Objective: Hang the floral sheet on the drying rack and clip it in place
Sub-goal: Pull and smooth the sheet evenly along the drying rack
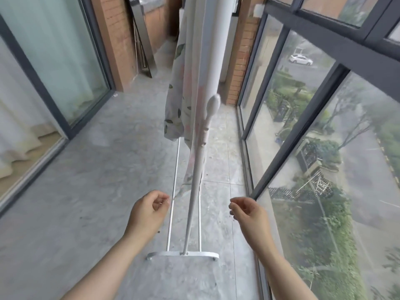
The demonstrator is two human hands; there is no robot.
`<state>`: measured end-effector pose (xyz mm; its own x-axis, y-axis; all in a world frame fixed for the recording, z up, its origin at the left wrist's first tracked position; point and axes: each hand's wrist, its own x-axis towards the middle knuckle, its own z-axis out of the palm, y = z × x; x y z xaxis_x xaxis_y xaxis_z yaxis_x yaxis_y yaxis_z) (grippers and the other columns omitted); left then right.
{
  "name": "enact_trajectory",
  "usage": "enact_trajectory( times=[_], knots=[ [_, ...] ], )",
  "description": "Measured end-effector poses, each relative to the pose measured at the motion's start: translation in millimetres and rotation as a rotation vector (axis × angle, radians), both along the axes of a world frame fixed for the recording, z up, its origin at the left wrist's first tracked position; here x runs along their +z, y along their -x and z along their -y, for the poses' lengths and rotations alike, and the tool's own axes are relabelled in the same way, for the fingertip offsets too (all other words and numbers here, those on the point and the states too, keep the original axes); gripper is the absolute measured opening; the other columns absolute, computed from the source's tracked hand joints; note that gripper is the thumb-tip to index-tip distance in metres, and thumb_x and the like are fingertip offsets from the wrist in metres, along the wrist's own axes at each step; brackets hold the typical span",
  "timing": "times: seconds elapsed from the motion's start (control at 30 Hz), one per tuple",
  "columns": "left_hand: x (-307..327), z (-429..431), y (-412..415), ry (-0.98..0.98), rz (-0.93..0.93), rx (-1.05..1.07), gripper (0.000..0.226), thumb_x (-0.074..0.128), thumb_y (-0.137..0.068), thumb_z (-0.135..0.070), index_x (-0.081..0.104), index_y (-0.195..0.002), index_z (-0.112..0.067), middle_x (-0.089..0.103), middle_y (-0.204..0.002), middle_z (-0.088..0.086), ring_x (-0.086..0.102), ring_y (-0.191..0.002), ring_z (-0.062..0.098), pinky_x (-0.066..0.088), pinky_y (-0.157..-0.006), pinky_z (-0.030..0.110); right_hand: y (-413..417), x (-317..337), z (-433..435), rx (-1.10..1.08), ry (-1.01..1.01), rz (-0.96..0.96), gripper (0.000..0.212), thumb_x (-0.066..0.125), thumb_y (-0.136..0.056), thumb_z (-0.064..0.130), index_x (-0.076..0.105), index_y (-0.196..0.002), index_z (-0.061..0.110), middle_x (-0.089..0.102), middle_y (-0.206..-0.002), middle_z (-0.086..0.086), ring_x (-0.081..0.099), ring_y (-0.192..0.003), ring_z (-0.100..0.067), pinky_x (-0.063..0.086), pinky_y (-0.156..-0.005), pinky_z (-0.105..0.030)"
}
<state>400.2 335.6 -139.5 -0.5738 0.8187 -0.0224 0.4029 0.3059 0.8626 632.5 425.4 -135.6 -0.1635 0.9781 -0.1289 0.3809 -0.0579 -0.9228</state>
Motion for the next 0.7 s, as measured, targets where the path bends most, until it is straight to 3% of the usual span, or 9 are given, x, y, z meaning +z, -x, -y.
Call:
enact_trajectory(
  times=[0.17,0.33,0.6,0.7],
  knots=[
    [-86.2,-6.1,17.5,-0.033,-0.052,-0.008,0.007,0.066,-0.086,-0.013,0.068,-0.086,-0.02,0.067,-0.082,-0.013,0.062,-0.078,0.002,0.04,-0.062,0.003,11.5,-82.7,-13.4,0.014,-0.075,0.013,0.013,0.064,-0.087,0.017,0.068,-0.085,0.028,0.073,-0.08,0.01,0.07,-0.079,-0.01,0.057,-0.08,-0.041],
    [-210.7,-13.8,40.8,-0.07,-0.111,-0.019,0.007,0.066,-0.086,-0.014,0.068,-0.086,-0.021,0.067,-0.083,-0.013,0.061,-0.078,0.002,0.039,-0.06,0.001,21.7,-200.4,-26.2,-0.009,-0.172,0.05,0.013,0.065,-0.087,0.016,0.069,-0.082,0.028,0.072,-0.079,0.011,0.07,-0.079,-0.011,0.057,-0.08,-0.043],
    [-426.8,-65.9,80.9,-0.213,-0.129,-0.029,0.008,0.066,-0.086,-0.015,0.067,-0.086,-0.023,0.069,-0.082,-0.004,0.065,-0.08,0.014,0.044,-0.068,0.018,36.4,-396.9,-74.8,-0.024,-0.386,0.004,0.007,0.065,-0.089,0.019,0.071,-0.087,0.021,0.073,-0.08,0.008,0.069,-0.074,-0.004,0.058,-0.08,-0.041],
    [-467.3,-70.4,89.1,-0.25,-0.092,0.022,0.011,0.066,-0.086,-0.012,0.067,-0.083,-0.022,0.069,-0.079,-0.003,0.066,-0.079,0.018,0.046,-0.07,0.021,32.9,-435.4,-85.5,-0.033,-0.408,-0.002,0.01,0.066,-0.089,0.017,0.07,-0.084,0.025,0.073,-0.078,0.007,0.07,-0.074,-0.008,0.058,-0.078,-0.04]
  ],
)
